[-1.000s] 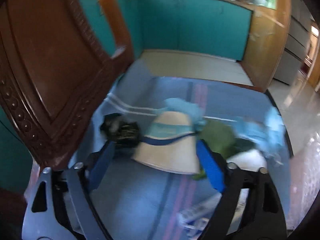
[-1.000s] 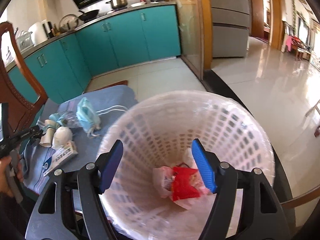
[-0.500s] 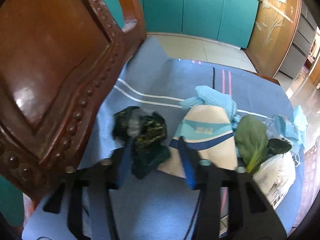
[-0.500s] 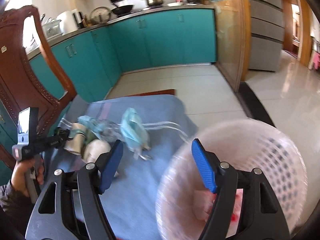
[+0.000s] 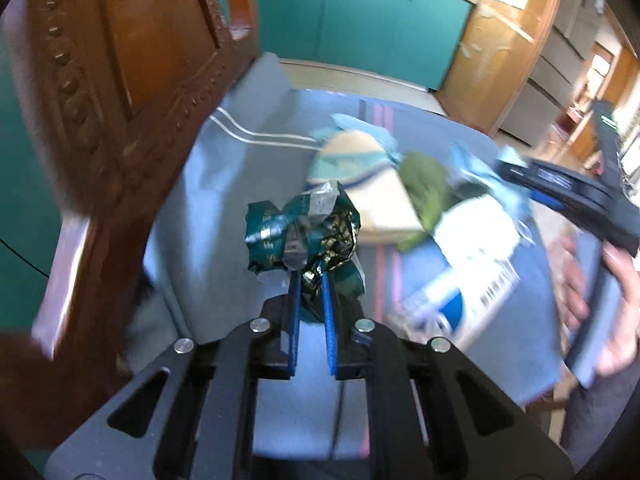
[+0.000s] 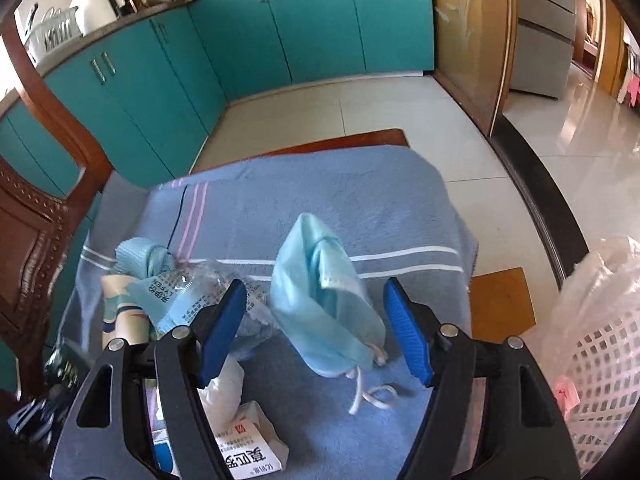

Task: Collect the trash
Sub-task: 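Grasp the dark green wrapper with the left tool while the right tool grasps the blue mask, then carry wrapper and mask over the wastebasket and open both tools to drop them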

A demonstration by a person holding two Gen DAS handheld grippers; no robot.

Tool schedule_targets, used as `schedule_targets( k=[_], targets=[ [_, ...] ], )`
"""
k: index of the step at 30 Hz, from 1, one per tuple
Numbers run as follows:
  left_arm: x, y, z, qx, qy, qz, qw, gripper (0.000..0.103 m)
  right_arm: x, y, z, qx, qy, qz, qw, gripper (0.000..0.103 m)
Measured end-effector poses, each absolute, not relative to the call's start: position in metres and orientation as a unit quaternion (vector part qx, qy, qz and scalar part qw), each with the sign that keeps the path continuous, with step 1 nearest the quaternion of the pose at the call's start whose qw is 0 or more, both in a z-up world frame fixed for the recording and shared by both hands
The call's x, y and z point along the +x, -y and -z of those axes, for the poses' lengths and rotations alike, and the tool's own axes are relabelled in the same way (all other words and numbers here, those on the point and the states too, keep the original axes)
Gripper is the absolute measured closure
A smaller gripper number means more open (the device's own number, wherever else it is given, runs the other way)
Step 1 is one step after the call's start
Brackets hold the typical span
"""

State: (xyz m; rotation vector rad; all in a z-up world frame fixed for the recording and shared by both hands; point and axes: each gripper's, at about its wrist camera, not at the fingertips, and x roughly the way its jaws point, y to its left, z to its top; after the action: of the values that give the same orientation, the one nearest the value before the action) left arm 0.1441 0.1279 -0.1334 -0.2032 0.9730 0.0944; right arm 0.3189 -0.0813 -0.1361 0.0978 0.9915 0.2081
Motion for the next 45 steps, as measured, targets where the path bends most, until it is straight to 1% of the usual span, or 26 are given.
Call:
schedule_targets(
  k=[1, 2, 3, 4, 5, 7, 8, 9, 11, 13, 15, 17, 25, 26, 27, 31, 33, 41, 45],
  targets=[
    [0.138, -0.125, 0.132, -0.095, -0.467, -0.040, 0.878, 0.091, 0.317, 0.079, 0.137, 0.038, -0.473, -0.100, 0.875, 0.054],
    [0.133, -0.124, 0.130, -0.090, -0.466, -0.035, 0.879, 0.091, 0.316, 0.077, 0.138, 0.030, -0.474, -0.105, 0.874, 0.063],
    [0.130, -0.123, 0.129, -0.087, -0.466, -0.033, 0.880, 0.090, 0.314, 0.075, 0.139, 0.024, -0.477, -0.112, 0.872, 0.075],
    [0.127, -0.122, 0.128, -0.083, -0.465, -0.030, 0.881, 0.090, 0.311, 0.074, 0.139, 0.020, -0.479, -0.119, 0.869, 0.082],
    [0.125, -0.121, 0.126, -0.078, -0.463, -0.031, 0.882, 0.090, 0.307, 0.074, 0.138, 0.016, -0.479, -0.124, 0.869, 0.084],
    [0.122, -0.121, 0.122, -0.069, -0.458, -0.039, 0.885, 0.085, 0.296, 0.076, 0.132, 0.009, -0.470, -0.129, 0.873, 0.086],
    [0.121, -0.121, 0.121, -0.069, -0.456, -0.043, 0.886, 0.073, 0.291, 0.078, 0.128, 0.009, -0.466, -0.133, 0.875, 0.086],
    [0.123, -0.122, 0.121, -0.071, -0.453, -0.048, 0.888, 0.058, 0.287, 0.080, 0.125, 0.009, -0.464, -0.136, 0.876, 0.086],
    [0.122, -0.124, 0.120, -0.072, -0.446, -0.056, 0.891, 0.046, 0.273, 0.088, 0.114, 0.009, -0.455, -0.142, 0.879, 0.086],
    [0.127, -0.127, 0.123, -0.066, -0.445, -0.063, 0.891, 0.043, 0.265, 0.095, 0.107, 0.010, -0.449, -0.147, 0.881, 0.086],
    [0.133, -0.128, 0.125, -0.063, -0.445, -0.070, 0.891, 0.032, 0.259, 0.104, 0.101, 0.018, -0.452, -0.153, 0.878, 0.086],
    [0.139, -0.128, 0.129, -0.064, -0.447, -0.071, 0.889, 0.026, 0.254, 0.109, 0.096, 0.027, -0.455, -0.167, 0.874, 0.086],
    [0.163, -0.127, 0.153, -0.052, -0.475, -0.091, 0.874, 0.026, 0.216, 0.114, 0.078, 0.007, -0.442, -0.195, 0.876, 0.086],
    [0.165, -0.126, 0.156, -0.055, -0.478, -0.088, 0.872, 0.032, 0.212, 0.114, 0.076, 0.006, -0.439, -0.199, 0.876, 0.086],
    [0.166, -0.126, 0.159, -0.055, -0.483, -0.085, 0.870, 0.043, 0.208, 0.113, 0.075, 0.003, -0.437, -0.202, 0.876, 0.086],
    [0.165, -0.122, 0.162, -0.038, -0.484, -0.089, 0.870, 0.044, 0.200, 0.107, 0.075, -0.007, -0.430, -0.212, 0.877, 0.086],
    [0.163, -0.123, 0.160, -0.045, -0.483, -0.088, 0.870, 0.049, 0.198, 0.103, 0.078, -0.012, -0.431, -0.214, 0.877, 0.086],
    [0.146, -0.119, 0.130, -0.045, -0.446, -0.093, 0.889, 0.049, 0.190, 0.091, 0.088, -0.018, -0.437, -0.229, 0.869, 0.086],
    [0.135, -0.113, 0.108, -0.043, -0.423, -0.087, 0.901, 0.049, 0.185, 0.100, 0.076, -0.006, -0.420, -0.227, 0.879, 0.086]
  ],
)
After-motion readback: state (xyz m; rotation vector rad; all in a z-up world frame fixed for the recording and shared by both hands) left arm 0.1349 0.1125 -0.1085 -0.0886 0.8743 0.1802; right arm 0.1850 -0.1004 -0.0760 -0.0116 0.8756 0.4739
